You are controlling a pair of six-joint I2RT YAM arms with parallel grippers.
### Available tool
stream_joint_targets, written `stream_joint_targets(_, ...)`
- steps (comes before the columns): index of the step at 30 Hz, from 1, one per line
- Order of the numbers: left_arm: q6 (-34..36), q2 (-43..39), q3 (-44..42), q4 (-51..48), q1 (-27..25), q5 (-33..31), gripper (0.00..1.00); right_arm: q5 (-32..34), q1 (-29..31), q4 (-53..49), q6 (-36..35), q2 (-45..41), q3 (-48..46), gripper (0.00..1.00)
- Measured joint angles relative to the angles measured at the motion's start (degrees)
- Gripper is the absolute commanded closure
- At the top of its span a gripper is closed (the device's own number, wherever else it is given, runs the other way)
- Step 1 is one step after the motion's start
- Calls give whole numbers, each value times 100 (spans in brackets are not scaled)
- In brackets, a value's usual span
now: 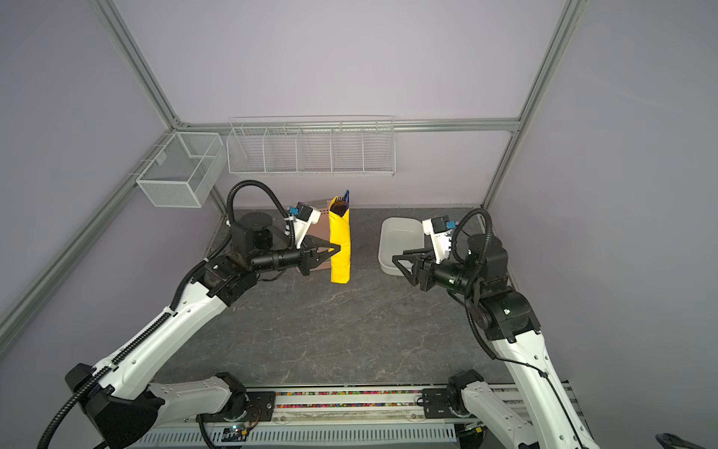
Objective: Place the utensils on the paper napkin and roll it up
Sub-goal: 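Release the roll with the right gripper while the left carries it toward the basket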
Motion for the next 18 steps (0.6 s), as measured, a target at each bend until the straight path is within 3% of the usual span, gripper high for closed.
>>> stream_joint_targets(11,-15,83,-396,120,824,4,100,-2,-70,0,-186,280,-74,41)
stream_joint_targets(17,-76,352,-498,350,1108,74,100,7,-92,-9,-297,319,-74,26)
stream_joint_targets(18,-85,411,-514,369,1152,92,100,20,-98,-20,-313,323,-74,19)
